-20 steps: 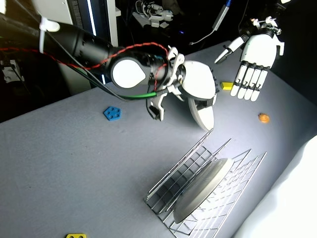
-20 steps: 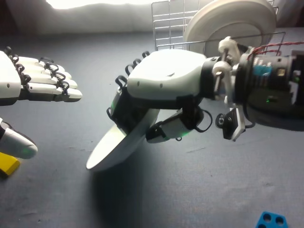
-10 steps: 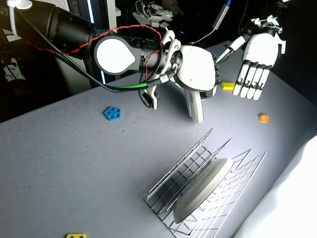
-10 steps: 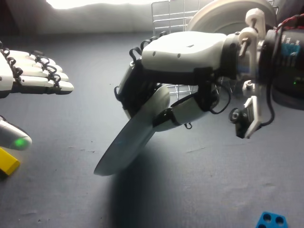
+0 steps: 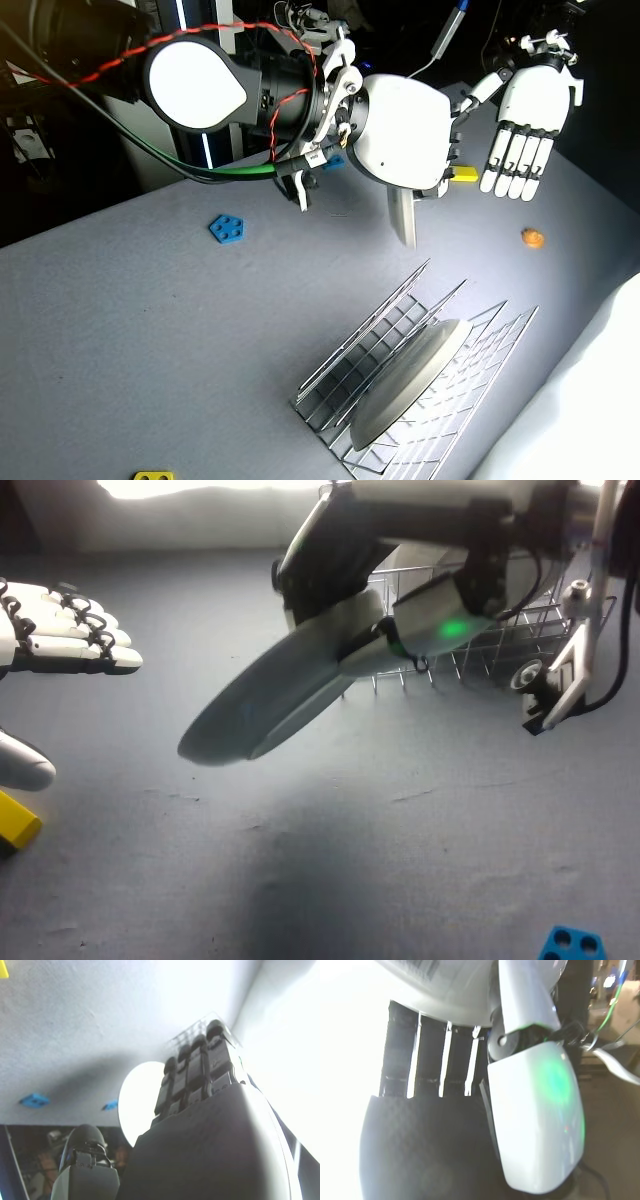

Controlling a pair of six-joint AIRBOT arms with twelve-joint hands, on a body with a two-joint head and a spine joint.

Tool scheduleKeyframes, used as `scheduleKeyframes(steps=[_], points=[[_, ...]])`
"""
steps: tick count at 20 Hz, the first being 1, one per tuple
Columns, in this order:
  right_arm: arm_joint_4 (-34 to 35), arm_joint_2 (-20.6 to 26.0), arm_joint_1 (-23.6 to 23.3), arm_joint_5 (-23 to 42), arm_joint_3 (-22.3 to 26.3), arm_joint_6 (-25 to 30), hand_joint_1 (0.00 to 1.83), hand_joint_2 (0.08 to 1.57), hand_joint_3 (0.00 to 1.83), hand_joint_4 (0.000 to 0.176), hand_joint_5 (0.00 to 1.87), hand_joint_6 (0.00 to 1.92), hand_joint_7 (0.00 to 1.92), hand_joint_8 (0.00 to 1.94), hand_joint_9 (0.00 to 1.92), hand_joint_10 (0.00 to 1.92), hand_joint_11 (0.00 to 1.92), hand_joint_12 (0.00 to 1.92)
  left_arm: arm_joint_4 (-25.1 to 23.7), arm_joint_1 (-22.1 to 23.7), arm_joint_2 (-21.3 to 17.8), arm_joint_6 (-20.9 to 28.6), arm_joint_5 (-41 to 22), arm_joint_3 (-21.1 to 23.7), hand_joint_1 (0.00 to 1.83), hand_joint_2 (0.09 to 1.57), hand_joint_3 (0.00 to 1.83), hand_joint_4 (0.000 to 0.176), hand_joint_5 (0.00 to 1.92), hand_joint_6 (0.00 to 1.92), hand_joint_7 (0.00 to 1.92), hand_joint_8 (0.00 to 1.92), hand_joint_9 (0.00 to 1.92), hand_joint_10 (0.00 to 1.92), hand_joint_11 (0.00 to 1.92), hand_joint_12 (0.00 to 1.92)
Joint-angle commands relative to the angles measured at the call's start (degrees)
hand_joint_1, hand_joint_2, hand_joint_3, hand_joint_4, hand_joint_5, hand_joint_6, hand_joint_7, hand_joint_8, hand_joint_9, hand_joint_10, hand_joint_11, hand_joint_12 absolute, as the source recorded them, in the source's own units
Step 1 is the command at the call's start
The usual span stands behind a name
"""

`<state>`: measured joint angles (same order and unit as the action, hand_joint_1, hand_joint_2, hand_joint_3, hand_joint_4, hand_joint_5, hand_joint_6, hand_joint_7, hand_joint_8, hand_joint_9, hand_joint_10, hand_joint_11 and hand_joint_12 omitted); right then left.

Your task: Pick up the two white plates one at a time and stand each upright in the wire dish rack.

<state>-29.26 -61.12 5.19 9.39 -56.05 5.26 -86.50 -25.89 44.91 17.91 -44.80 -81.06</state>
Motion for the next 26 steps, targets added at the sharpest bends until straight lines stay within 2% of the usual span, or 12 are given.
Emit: scheduleKeyframes(steps=[1, 3, 9, 10, 11, 13, 15, 18, 21, 23, 26], points=[[4.4, 0.7, -1.4, 5.5, 0.2, 1.4, 1.38, 1.09, 0.0, 0.0, 0.96, 1.05, 1.04, 0.84, 0.95, 1.07, 0.79, 1.11, 3.1, 0.9, -0.1, 0.1, -1.1, -0.2, 0.0, 1.07, 0.0, 0.0, 0.02, 0.0, 0.0, 0.0, 0.0, 0.0, 0.0, 0.0], [9.2, 1.1, -2.4, 3.3, 0.0, 1.5, 1.38, 1.1, 0.0, 0.0, 0.97, 1.05, 1.02, 0.85, 0.95, 1.08, 0.79, 1.11, 2.7, 1.4, 0.0, 0.1, -1.1, 0.1, 0.0, 1.07, 0.0, 0.0, 0.01, 0.0, 0.0, 0.0, 0.0, 0.0, 0.0, 0.0], [16.6, 2.2, -4.4, 2.0, -0.8, 1.6, 1.37, 1.1, 0.0, 0.0, 0.96, 1.07, 1.02, 0.84, 0.92, 1.1, 0.8, 1.13, 2.3, 1.5, 0.1, 0.1, -1.0, -0.4, 0.0, 1.07, 0.0, 0.0, 0.02, 0.01, 0.0, 0.0, 0.0, 0.0, 0.0, 0.0], [18.8, 2.4, -4.9, 2.0, -1.2, 1.6, 1.38, 1.09, 0.0, 0.0, 0.99, 1.02, 1.05, 0.79, 0.95, 1.08, 0.8, 1.15, 2.1, 1.6, 0.1, 0.1, -1.0, -0.3, 0.0, 1.07, 0.0, 0.0, 0.02, 0.01, 0.0, 0.0, 0.0, 0.0, 0.0, 0.0], [20.7, 2.5, -5.2, 1.9, -1.4, 1.5, 1.37, 1.11, 0.0, 0.0, 0.96, 1.07, 1.01, 0.84, 0.91, 1.13, 0.77, 1.16, 1.8, 1.8, 0.1, 0.1, -0.9, 0.0, 0.0, 1.07, 0.0, 0.0, 0.02, 0.01, 0.0, 0.0, 0.0, 0.0, 0.0, 0.0], [24.7, 2.8, -5.8, 1.9, -1.9, 0.4, 1.37, 1.11, 0.0, 0.0, 0.95, 1.09, 0.99, 0.87, 0.9, 1.15, 0.76, 1.17, 1.6, 2.1, 0.0, 0.1, -0.9, 0.3, 0.0, 1.07, 0.0, 0.0, 0.01, 0.0, 0.0, 0.0, 0.0, 0.0, 0.0, 0.0], [27.5, 3.0, -6.2, 1.7, -2.4, -0.2, 1.38, 1.09, 0.0, 0.0, 0.99, 1.02, 1.04, 0.81, 0.94, 1.09, 0.8, 1.16, 1.5, 2.1, 0.0, 0.1, -0.9, 0.3, 0.0, 1.08, 0.0, 0.0, 0.01, 0.0, 0.0, 0.0, 0.0, 0.0, 0.0, 0.0], [34.5, 3.4, -6.9, 1.6, -3.7, -3.0, 1.38, 1.1, 0.0, 0.0, 0.98, 1.03, 1.02, 0.85, 0.94, 1.1, 0.78, 1.17, 1.5, 1.3, 0.1, 0.1, -1.0, 0.3, 0.0, 1.07, 0.0, 0.0, 0.01, 0.0, 0.0, 0.0, 0.0, 0.0, 0.0, 0.0], [39.9, 3.4, -7.3, 1.6, -5.2, -5.5, 1.38, 1.08, 0.0, 0.0, 1.0, 0.99, 1.06, 0.8, 0.97, 1.04, 0.82, 1.13, 1.5, 1.4, 0.2, 0.1, -0.8, 0.2, 0.0, 1.08, 0.0, 0.0, 0.01, 0.0, 0.0, 0.0, 0.0, 0.0, 0.0, 0.0], [40.0, 3.5, -7.4, 1.5, -5.2, -6.5, 1.38, 1.09, 0.0, 0.0, 0.99, 1.02, 1.05, 0.84, 0.94, 1.07, 0.8, 1.13, 1.5, 1.5, 0.1, 0.1, -0.7, 0.3, 0.0, 1.07, 0.0, 0.0, 0.02, 0.01, 0.0, 0.0, 0.0, 0.0, 0.0, 0.0], [40.0, 3.7, -7.4, 1.4, -5.2, -7.3, 1.38, 1.08, 0.0, 0.0, 0.99, 1.01, 1.07, 0.8, 0.96, 1.04, 0.83, 1.11, 1.3, 1.5, 0.1, 0.1, -0.7, 0.4, 0.0, 1.07, 0.0, 0.0, 0.0, 0.0, 0.0, 0.0, 0.0, 0.0, 0.0, 0.0]])
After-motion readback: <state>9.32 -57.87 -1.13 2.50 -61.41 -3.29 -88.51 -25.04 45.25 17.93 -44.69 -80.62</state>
